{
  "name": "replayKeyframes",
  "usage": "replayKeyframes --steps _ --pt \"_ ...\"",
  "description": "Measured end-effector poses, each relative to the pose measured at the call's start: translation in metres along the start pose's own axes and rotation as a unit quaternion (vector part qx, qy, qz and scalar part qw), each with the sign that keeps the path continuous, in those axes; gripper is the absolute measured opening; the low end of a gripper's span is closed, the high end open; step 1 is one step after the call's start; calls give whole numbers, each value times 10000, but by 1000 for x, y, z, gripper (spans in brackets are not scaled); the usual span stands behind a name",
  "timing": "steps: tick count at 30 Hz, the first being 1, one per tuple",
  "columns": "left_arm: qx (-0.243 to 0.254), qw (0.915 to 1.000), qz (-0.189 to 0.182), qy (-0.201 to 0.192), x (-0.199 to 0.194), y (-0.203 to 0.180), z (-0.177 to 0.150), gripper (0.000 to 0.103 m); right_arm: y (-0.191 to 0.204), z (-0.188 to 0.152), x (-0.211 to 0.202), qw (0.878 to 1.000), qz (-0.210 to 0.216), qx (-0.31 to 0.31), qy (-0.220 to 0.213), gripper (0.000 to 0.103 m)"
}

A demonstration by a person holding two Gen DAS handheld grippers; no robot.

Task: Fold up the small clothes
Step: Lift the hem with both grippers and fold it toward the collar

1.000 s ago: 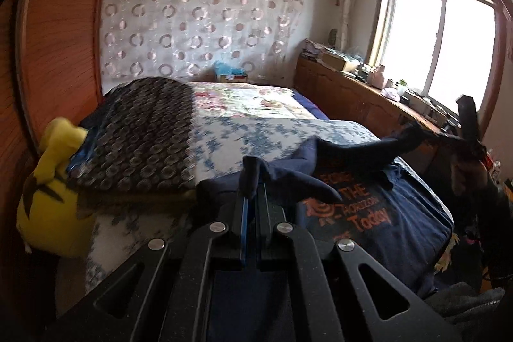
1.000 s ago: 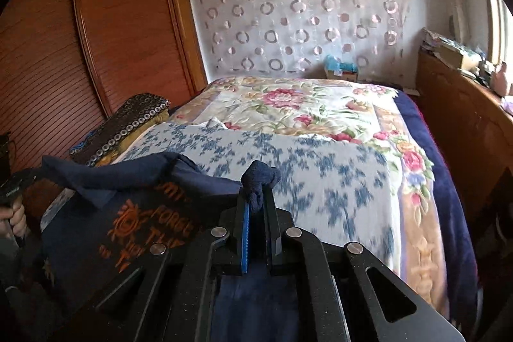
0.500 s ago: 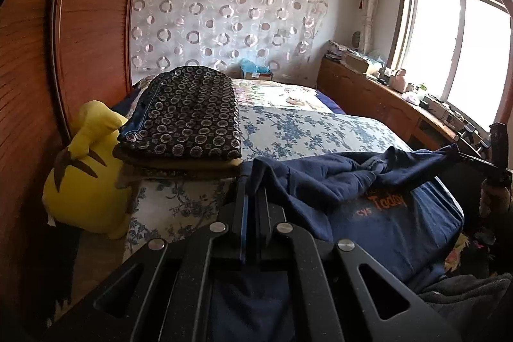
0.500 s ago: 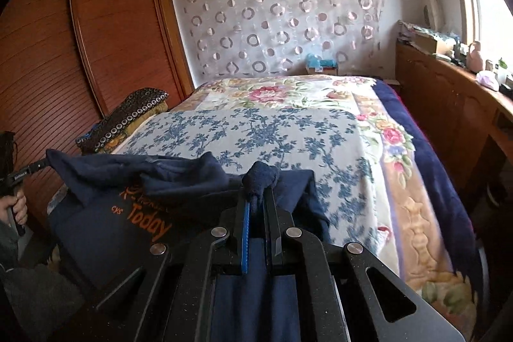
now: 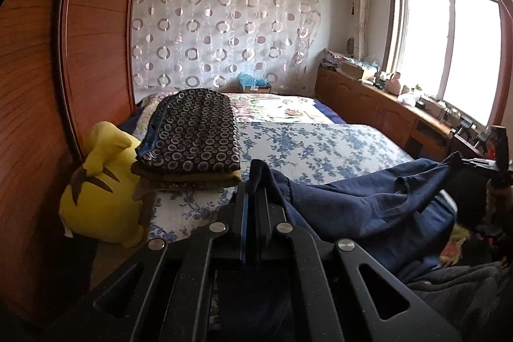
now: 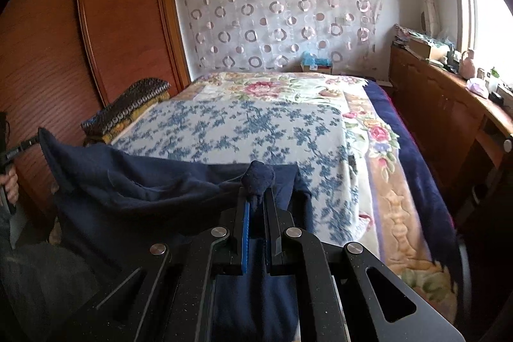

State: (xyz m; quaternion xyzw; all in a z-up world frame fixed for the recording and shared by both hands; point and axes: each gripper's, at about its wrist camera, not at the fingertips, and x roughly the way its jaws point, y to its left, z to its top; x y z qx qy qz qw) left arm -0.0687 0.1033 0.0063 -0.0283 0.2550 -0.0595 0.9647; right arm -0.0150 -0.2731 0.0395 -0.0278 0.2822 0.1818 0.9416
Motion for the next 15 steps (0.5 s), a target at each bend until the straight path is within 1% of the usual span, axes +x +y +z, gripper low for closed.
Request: replayKeyframes --steps 2,4,6,7,9,10,11,12,13,14,15 --pt "58 9999 95 74 4 -1 -3 4 -2 -5 2 9999 -44 -15 134 7" --pt "77 9998 63 197 10 -1 -4 4 -4 -11 8 9996 38 -7 274 7" --pt "60 9997 23 235 11 -1 -5 5 -3 -13 14 9994 93 35 346 7" --pt "79 9997 37 235 11 -1 -4 9 -3 -13 18 9991 110 54 400 7" --pt "123 9998 84 164 9 0 -2 23 -2 -9 21 9990 70 1 450 10" --pt "132 9998 80 125 8 0 -1 40 -4 -6 21 9991 -3 -19 434 14" --pt "151 9998 48 81 8 0 1 49 -5 -2 22 9991 -67 -14 417 23" --pt "163 9998 24 59 9 0 3 52 -7 1 21 9992 -107 5 388 29" --pt "174 9998 10 60 12 1 5 58 -9 4 20 9993 -128 36 337 38" --pt "185 9998 11 77 16 2 8 65 -12 7 20 9995 -131 64 273 43" --pt "213 9997 -15 96 21 2 11 67 -14 9 20 9996 -144 83 212 44"
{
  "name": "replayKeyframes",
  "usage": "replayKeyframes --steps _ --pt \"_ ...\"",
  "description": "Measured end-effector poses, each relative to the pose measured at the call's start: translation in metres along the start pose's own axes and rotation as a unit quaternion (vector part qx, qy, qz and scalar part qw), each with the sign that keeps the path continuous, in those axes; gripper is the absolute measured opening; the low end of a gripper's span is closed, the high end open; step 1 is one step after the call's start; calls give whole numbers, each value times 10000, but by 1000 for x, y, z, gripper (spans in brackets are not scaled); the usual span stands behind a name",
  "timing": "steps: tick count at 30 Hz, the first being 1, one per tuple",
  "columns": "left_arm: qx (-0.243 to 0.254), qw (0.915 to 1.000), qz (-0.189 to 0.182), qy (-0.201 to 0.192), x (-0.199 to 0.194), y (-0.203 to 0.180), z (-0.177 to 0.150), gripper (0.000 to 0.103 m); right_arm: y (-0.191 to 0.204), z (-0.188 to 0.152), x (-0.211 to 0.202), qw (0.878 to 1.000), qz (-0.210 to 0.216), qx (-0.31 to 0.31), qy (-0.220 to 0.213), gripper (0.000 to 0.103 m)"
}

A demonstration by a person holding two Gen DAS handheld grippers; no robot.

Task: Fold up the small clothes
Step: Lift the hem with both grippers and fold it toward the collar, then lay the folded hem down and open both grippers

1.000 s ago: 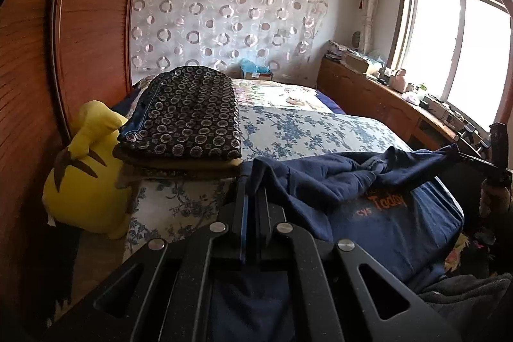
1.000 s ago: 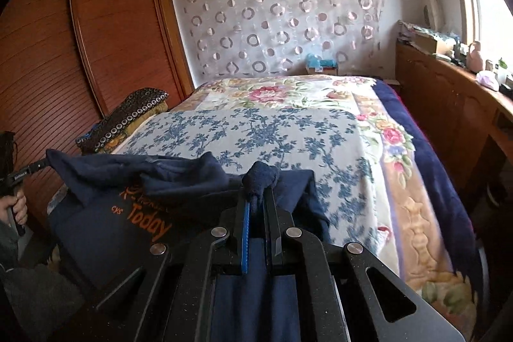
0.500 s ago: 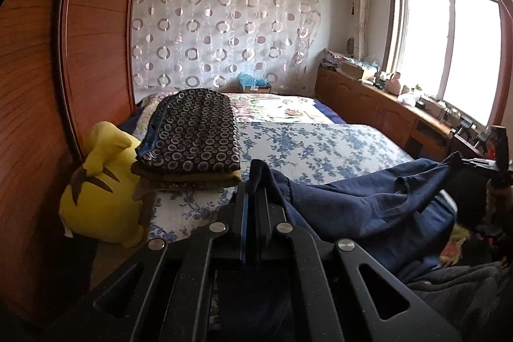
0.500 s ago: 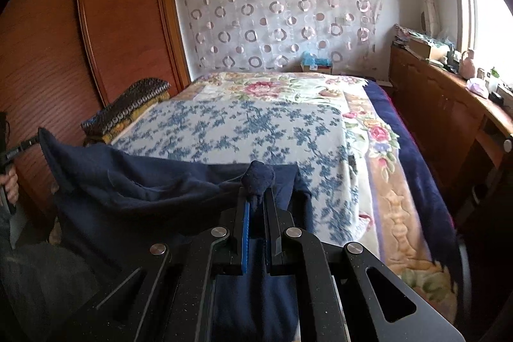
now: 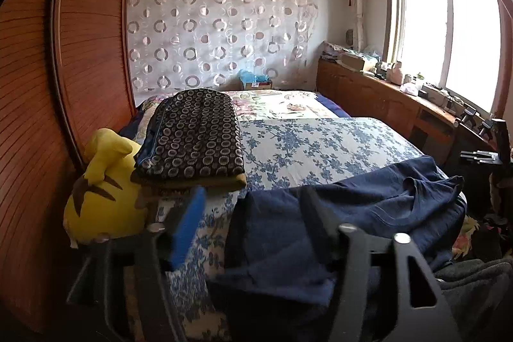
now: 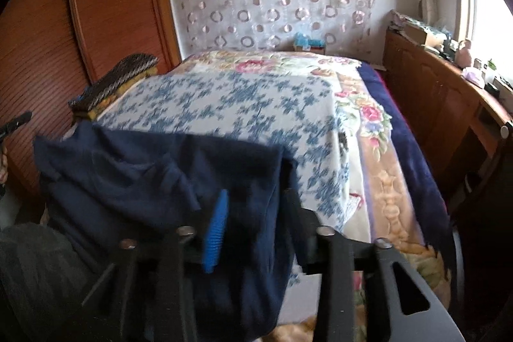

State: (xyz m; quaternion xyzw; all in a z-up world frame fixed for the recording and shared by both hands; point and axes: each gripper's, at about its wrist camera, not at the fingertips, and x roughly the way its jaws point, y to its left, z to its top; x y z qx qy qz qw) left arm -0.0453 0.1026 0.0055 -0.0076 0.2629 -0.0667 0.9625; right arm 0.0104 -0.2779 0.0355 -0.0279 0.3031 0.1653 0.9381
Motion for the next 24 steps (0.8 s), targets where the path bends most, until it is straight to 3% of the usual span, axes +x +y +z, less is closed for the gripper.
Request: replayKeyframes --steps 4,13,20,24 --pt "155 9997 14 169 23 -1 10 73 -9 11 13 9999 -109 14 -94 52" --pt "265 9981 257 502 75 13 27 73 -16 27 75 9995 -26 117 286 53" --pt "382 9910 260 1256 128 20 17 73 -13 36 103 9981 18 62 617 53" --pt "252 9877 4 1540 142 20 4 73 -15 37 112 9973 5 94 730 53"
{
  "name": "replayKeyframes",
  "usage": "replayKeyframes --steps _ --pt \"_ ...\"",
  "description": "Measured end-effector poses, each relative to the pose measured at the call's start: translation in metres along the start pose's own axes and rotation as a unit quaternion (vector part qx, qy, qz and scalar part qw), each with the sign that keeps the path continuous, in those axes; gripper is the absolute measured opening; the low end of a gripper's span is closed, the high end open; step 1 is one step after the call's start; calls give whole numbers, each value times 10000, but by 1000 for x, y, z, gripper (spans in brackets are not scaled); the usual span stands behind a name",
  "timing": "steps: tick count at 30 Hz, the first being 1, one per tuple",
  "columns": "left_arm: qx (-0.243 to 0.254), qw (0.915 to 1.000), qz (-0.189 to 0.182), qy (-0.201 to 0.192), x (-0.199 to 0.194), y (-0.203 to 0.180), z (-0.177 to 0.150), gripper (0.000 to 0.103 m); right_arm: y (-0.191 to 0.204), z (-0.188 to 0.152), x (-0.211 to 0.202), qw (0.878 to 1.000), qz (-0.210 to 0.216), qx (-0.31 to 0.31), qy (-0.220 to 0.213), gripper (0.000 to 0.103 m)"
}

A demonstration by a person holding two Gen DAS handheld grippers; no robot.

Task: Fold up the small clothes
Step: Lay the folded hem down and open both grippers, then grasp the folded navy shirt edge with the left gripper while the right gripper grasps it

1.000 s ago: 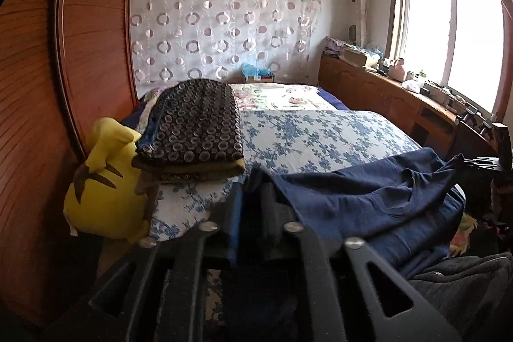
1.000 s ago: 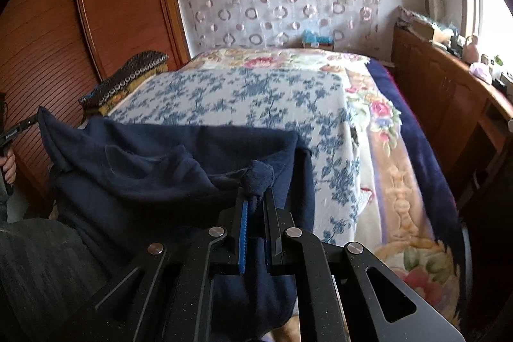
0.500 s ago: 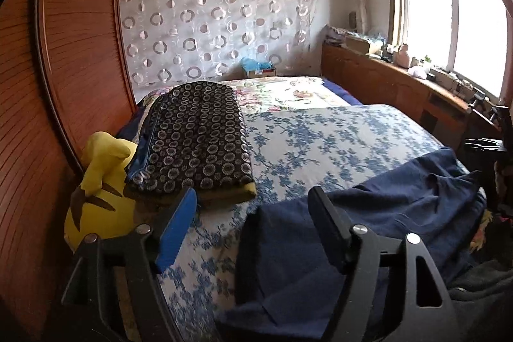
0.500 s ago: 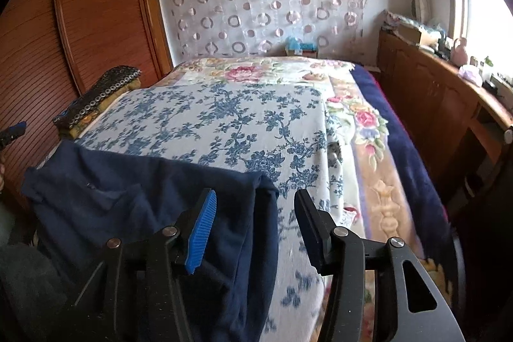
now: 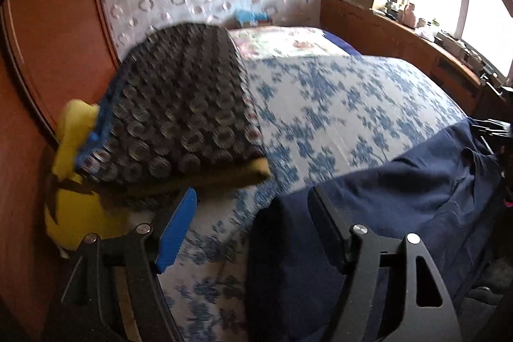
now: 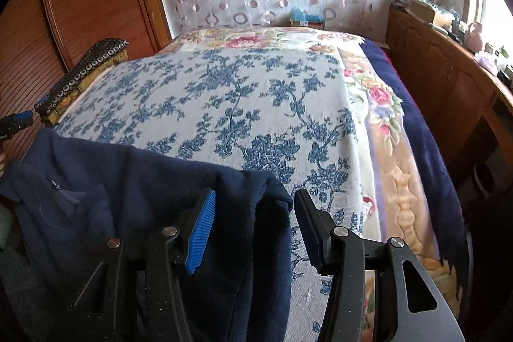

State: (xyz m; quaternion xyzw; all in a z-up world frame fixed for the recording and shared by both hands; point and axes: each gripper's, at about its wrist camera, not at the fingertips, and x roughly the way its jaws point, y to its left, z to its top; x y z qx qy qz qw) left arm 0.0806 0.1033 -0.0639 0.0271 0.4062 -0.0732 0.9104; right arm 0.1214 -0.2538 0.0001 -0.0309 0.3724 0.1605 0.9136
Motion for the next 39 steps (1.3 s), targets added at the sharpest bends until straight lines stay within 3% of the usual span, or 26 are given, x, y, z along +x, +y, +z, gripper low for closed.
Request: replayKeyframes --steps 7,14,19,21,23,26,32,39 --pt "-147 9989 -106 440 20 0 -16 73 0 -1 8 9998 -47 -141 132 63" --pt "-301 9982 -234 467 19 0 -21 72 4 -2 9 9993 -162 -305 168 66" --pt "-126 9974 -459 539 17 -9 -19 48 6 0 10 9988 -87 -418 232 66" --pt "-78 9968 -551 573 18 -13 -18 38 8 1 9 9986 -2 -474 252 62" --pt "-113 9958 -652 627 16 -15 -16 16 10 0 6 9980 174 -553 251 42" --pt "46 9971 -560 522 6 -25 -13 10 14 -2 2 9968 423 -609 290 15" --pt "234 9967 -357 686 6 -32 -13 10 20 -5 -12 9965 356 -739 175 12" --pt "259 9933 -537 993 20 -25 -9 15 23 -7 -11 9966 296 -729 229 12"
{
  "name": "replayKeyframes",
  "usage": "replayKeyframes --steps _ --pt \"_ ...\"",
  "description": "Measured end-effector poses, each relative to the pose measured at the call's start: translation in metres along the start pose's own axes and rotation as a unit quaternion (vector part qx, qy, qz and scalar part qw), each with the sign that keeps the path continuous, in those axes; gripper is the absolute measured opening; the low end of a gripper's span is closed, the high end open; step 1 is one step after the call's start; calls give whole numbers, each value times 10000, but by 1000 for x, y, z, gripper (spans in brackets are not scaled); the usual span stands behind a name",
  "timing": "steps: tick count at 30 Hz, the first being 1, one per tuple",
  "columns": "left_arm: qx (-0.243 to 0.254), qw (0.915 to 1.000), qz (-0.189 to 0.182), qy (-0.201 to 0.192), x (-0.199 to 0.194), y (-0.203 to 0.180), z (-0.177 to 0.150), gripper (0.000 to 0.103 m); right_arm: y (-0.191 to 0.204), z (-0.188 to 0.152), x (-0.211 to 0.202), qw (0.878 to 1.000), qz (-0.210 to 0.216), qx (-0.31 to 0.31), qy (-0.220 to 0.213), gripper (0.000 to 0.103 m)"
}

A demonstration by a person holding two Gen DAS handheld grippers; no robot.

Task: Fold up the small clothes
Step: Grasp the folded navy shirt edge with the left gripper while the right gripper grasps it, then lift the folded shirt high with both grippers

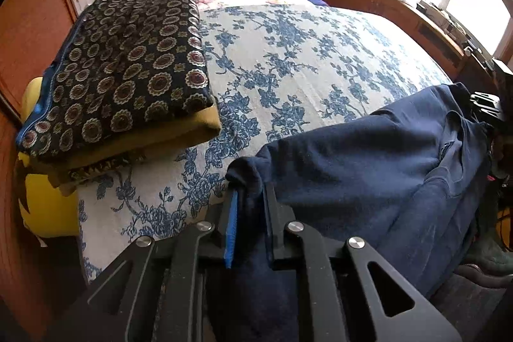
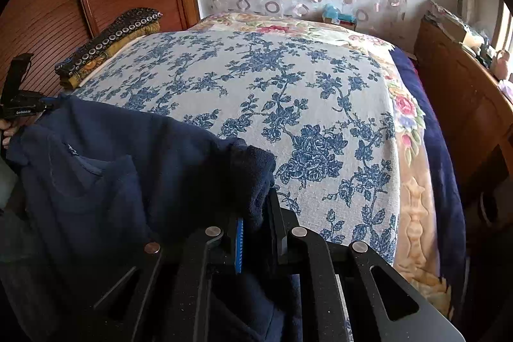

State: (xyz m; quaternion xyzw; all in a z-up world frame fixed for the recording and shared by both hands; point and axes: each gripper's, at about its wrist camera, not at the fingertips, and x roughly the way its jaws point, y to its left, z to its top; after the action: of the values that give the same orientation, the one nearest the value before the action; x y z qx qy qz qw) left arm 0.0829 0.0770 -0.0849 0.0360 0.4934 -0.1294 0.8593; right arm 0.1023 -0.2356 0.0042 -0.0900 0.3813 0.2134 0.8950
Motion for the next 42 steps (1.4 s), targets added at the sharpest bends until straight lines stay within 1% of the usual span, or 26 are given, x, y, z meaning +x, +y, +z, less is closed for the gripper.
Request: replayKeyframes --steps 3,5,8,9,10,11,12,14,15,17,18,21,25,27,29,32,37,39,42 --pt "76 9999 -15 150 2 2 5 19 -1 3 2 10000 7 2 6 12" --pt "134 9997 31 211 4 1 9 25 -1 3 1 10000 11 -4 -4 12" --pt "228 9994 72 240 5 -1 13 25 0 4 -4 10000 10 -49 -84 12" --pt "314 9992 138 185 3 -3 13 24 2 3 -6 9999 4 -73 -134 12" --pt "385 9990 172 148 3 -6 12 16 4 3 -9 9998 18 -73 -192 11" --pt "435 9988 165 117 2 -9 11 11 4 3 -12 9997 50 -43 -254 11" --pt "479 9986 203 72 1 -11 10 10 5 3 -16 9995 72 -16 -320 11" --pt "549 9980 296 -132 -7 -17 8 9 6 2 -27 9989 85 20 -459 10" --pt "519 9976 325 -312 -14 -20 7 9 7 2 -32 9986 94 28 -526 10" --pt "228 9960 365 -778 -36 -19 4 8 10 1 -46 9976 126 51 -675 10" --pt "55 9945 296 -998 -48 -18 1 8 10 0 -52 9971 130 63 -744 10" --pt "-279 9861 154 -1628 -87 -18 -11 8 14 -3 -79 9944 209 166 -1023 10" --pt "-425 9759 60 -2141 -123 -22 -21 8 18 -10 -118 9896 295 207 -1390 9" --pt "-517 9690 -2 -2416 -140 -22 -26 8 22 -13 -141 9870 406 207 -1544 9" --pt "-649 9605 -84 -2706 -155 -23 -32 7 29 -16 -159 9853 313 155 -1673 9" --pt "-623 9511 -176 -3020 -177 -29 -34 7 34 -21 -188 9812 327 178 -1895 9" --pt "-511 9365 -239 -3462 -213 -35 -32 7 47 -21 -239 9726 198 -101 -2316 9" --pt "-557 9279 -296 -3673 -224 -33 -28 7 51 -19 -258 9685 135 -236 -2476 9" --pt "-488 9202 -281 -3875 -237 -34 -23 7 54 -16 -274 9642 40 -377 -2626 9"
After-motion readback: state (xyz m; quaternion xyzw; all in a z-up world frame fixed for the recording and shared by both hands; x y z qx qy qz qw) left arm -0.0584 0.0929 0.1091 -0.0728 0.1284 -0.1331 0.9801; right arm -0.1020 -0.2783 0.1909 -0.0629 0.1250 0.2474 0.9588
